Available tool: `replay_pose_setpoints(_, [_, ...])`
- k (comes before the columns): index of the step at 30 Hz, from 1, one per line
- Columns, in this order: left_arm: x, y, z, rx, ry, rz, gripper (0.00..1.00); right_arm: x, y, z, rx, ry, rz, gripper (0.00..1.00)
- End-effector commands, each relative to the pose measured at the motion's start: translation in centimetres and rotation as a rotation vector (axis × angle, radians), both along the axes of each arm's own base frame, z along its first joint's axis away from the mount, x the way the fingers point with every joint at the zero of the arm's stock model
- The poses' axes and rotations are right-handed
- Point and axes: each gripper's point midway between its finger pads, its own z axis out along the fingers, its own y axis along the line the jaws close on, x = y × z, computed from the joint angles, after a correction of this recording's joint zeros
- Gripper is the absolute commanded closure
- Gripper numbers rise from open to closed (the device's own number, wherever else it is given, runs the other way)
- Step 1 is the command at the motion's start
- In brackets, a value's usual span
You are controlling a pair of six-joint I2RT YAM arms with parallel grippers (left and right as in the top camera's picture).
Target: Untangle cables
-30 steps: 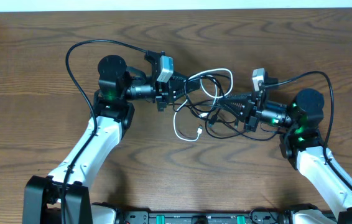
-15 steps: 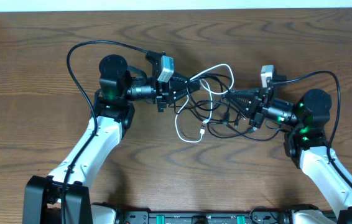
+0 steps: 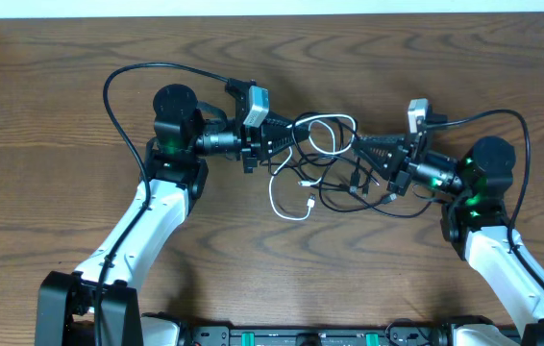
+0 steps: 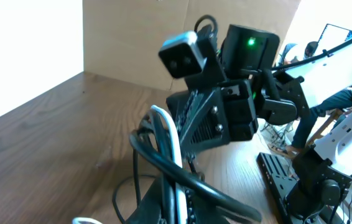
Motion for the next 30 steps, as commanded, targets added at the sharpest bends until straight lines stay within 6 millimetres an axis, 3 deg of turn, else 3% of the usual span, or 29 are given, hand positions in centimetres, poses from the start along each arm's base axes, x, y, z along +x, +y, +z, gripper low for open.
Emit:
replay_pose_setpoints(1, [0.0,0.2,0.7,-0.005,-0.012,0.005,0.92,0.4,-0.5,1.3,0.018,-0.049,-0.024,0.99])
replay_pose_setpoints(7, [0.0,0.2,0.7,-0.004,-0.009,0.006,0.93,0.3,-1.5,4.4,0.081,-0.131,-0.044,0.99])
replay_pose_setpoints(15, [-0.1,0.0,0.5,-0.001,0.006,-0.001,0.92,0.6,-1.9,5.1,0.106,-0.141,-0.075,0.99])
replay_pose_setpoints(19, [-0.3,-0.3,0.0,0.008,0.043,-0.008,0.93,0.6,-2.0,6.5,0.122,-0.217,-0.100,0.99])
replay_pose_setpoints(24, [-0.3,-0.3,0.0,0.009,0.047,-0.008,0.93,-0.1,-1.7,8.9,0.181,-0.304,-0.109,0.99])
replay_pose_setpoints(30, [-0.9,-0.9,-0.1,0.009,0.048,-0.030,0.93,-0.4,-0.1,8.9,0.195,-0.302,-0.094,0.99])
